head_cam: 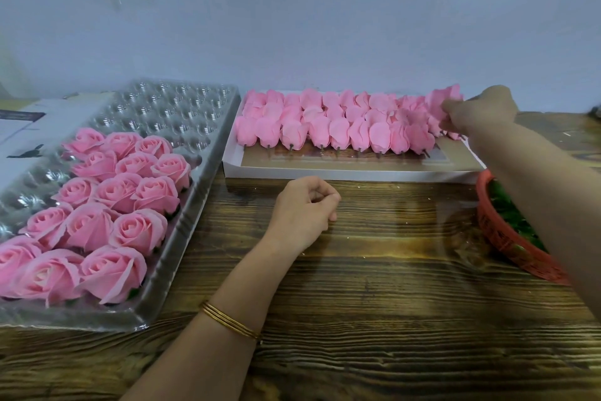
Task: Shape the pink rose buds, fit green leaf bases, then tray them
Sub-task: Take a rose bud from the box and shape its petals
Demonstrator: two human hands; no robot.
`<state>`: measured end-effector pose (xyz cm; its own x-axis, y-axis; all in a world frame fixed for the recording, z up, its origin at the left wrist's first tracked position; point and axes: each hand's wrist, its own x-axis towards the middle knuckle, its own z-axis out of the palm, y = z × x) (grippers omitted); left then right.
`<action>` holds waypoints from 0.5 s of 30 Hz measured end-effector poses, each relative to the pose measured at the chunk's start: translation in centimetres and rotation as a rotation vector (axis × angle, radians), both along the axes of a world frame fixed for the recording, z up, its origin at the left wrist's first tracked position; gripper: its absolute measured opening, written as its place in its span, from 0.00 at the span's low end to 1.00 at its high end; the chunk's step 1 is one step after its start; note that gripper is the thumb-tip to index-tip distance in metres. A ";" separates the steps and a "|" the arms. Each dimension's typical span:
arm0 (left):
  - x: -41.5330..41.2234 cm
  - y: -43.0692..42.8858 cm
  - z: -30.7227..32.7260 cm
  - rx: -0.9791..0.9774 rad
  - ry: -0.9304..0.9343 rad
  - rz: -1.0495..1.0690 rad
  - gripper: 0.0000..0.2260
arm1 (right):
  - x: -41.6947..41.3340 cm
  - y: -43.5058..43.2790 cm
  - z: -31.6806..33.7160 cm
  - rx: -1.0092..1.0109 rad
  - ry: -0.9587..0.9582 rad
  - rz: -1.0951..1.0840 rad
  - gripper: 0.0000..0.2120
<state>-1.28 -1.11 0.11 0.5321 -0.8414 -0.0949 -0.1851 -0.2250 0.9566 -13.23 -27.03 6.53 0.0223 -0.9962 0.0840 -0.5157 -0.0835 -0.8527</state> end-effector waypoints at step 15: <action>-0.5 0.0 0.4 -0.219 0.472 -0.069 0.04 | 2.2 15.2 -3.8 0.088 -0.229 0.392 0.07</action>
